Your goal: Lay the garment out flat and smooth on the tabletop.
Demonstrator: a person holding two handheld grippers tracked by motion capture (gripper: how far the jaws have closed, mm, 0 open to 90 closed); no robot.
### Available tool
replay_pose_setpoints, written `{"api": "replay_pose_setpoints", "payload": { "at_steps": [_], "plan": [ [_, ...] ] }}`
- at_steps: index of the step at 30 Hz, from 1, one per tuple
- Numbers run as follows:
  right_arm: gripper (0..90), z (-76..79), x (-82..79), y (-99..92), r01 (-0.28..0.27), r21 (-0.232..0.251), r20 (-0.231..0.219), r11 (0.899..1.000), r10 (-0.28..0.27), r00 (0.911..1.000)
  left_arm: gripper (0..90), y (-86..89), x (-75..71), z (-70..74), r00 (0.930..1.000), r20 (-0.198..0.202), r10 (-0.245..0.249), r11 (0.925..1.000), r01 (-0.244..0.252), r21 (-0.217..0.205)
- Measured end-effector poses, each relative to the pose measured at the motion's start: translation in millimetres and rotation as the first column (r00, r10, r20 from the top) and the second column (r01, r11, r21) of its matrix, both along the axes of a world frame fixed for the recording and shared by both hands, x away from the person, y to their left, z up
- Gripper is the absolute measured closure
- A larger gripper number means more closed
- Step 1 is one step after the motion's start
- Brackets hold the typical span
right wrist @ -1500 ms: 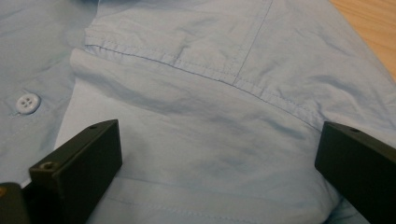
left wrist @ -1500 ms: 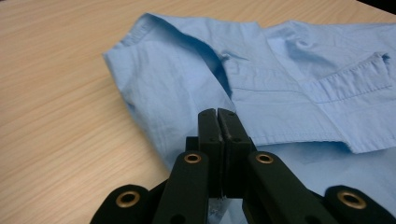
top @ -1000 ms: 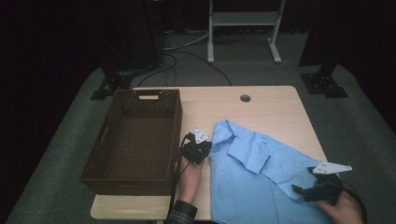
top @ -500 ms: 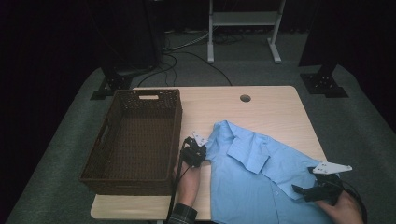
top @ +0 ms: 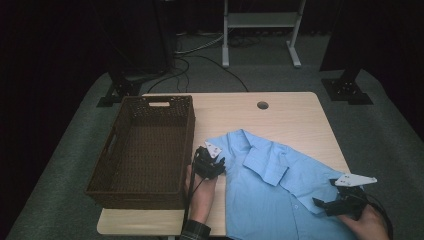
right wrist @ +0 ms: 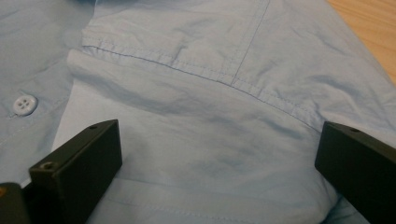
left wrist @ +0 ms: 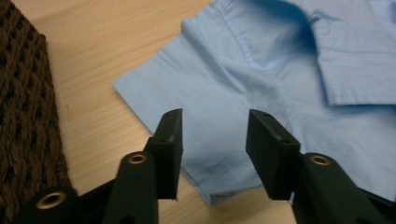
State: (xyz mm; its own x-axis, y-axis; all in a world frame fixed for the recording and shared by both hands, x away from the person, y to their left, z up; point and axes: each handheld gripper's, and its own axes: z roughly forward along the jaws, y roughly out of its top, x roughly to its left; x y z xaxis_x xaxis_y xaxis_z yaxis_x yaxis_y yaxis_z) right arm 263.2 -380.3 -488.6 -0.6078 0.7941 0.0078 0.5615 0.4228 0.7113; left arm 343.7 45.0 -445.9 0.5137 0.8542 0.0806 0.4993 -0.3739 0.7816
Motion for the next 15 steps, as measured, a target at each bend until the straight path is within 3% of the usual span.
{"api": "replay_pose_setpoints", "payload": {
  "at_steps": [7,15],
  "plan": [
    [0.0,0.1,0.9,1.1,0.002,0.000,-0.002,1.000,-0.002,1.0000,37.8,-6.3,-3.5,11.3,0.9972,0.022,-0.072,0.9958,0.073,-0.056],
    [0.0,0.1,4.9,9.6,0.004,0.003,-0.002,1.000,-0.004,1.0000,20.3,-12.4,-6.9,14.6,0.9861,0.032,-0.163,0.9800,0.165,-0.110]
  ]
}}
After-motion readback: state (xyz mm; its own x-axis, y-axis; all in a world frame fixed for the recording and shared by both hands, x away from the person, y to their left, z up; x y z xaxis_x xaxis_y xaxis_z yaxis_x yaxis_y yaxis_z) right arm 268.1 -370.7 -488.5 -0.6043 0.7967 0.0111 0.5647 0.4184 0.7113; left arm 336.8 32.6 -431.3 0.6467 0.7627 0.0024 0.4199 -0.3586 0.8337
